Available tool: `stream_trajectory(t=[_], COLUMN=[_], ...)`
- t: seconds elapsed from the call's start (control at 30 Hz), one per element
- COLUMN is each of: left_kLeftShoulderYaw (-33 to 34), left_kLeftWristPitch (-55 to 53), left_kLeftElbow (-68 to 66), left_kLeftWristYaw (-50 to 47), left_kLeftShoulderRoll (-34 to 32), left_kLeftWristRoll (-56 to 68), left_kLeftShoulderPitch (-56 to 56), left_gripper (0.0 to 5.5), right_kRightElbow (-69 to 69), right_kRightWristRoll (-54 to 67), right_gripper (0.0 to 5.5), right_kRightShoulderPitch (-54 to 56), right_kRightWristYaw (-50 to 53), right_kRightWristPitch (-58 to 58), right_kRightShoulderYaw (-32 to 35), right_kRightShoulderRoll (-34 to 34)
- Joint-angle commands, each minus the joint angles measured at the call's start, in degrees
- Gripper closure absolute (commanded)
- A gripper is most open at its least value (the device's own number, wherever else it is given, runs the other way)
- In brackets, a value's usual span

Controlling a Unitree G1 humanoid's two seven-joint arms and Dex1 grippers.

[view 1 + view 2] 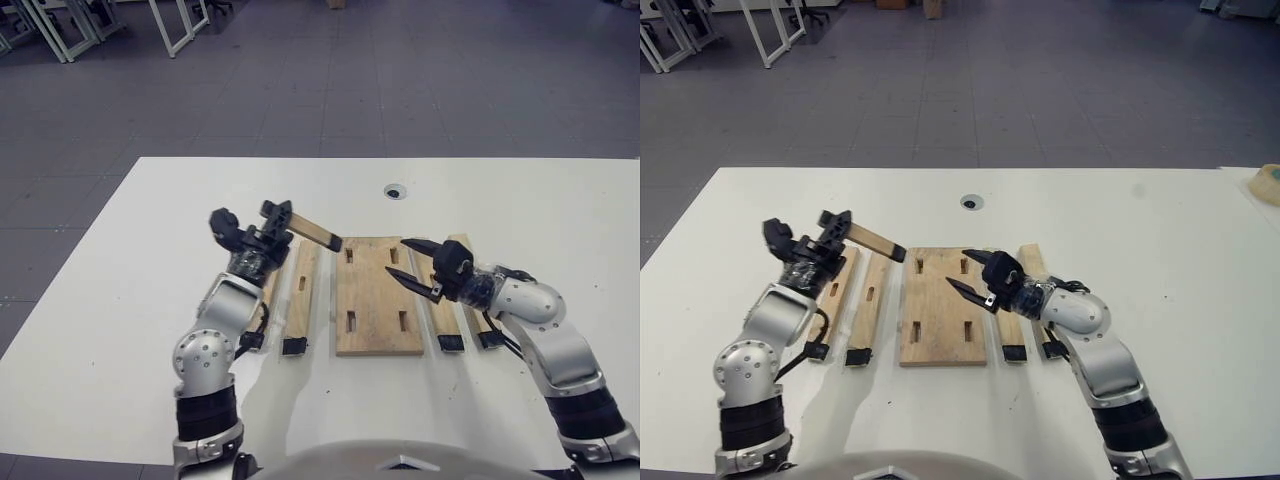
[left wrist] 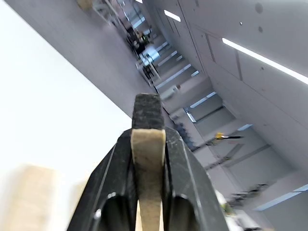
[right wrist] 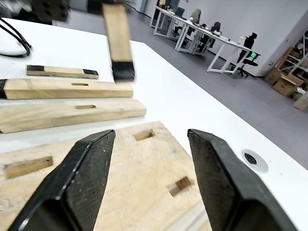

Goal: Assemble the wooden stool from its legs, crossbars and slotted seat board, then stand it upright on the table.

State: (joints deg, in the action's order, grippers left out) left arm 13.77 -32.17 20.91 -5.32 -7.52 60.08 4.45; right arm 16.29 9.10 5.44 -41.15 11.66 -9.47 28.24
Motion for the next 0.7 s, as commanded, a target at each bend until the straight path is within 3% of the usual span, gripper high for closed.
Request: stream_trajectory(t=[0.03,0.2,0.53,0.7], left_kLeftShoulderYaw=[-1.3,0.1,0.5,-4.0], left_kLeftWristPitch=[0.3,1.1,3.7,3.7], left_kLeftElbow=[2.9,2.5,-2.2,-3.2], left_kLeftWristYaw=[1.5,5.3,9.5,9.5], left_kLeftShoulderRoll=[-8.5,-12.0,-8.8,-10.7], left_kLeftWristRoll=[-12.1,-18.5,-23.0,-31.1], left_kLeftShoulderPitch=[-1.5,-6.5,-10.1,-10.7], left_gripper=[5.09,5.09,5.09,5.09], right_kRightElbow=[-0.8,-0.8,-1.1,-1.1], right_kRightWristRoll=[-1.8,-3.7,-4.5,-4.6], right_gripper=[2.73,2.73,2.73,2.73], right_kRightShoulderPitch=[-1.9,-3.3,-3.1,-2.9], right_kRightWristYaw=[2.2,3.5,2.6,2.5], right_kRightWristPitch=[1.0,0.6,0.3,0.2], right_kRightShoulderYaw=[1.6,1.3,1.6,1.8], right_kRightShoulderRoll=[1.0,1.0,1.2,1.3])
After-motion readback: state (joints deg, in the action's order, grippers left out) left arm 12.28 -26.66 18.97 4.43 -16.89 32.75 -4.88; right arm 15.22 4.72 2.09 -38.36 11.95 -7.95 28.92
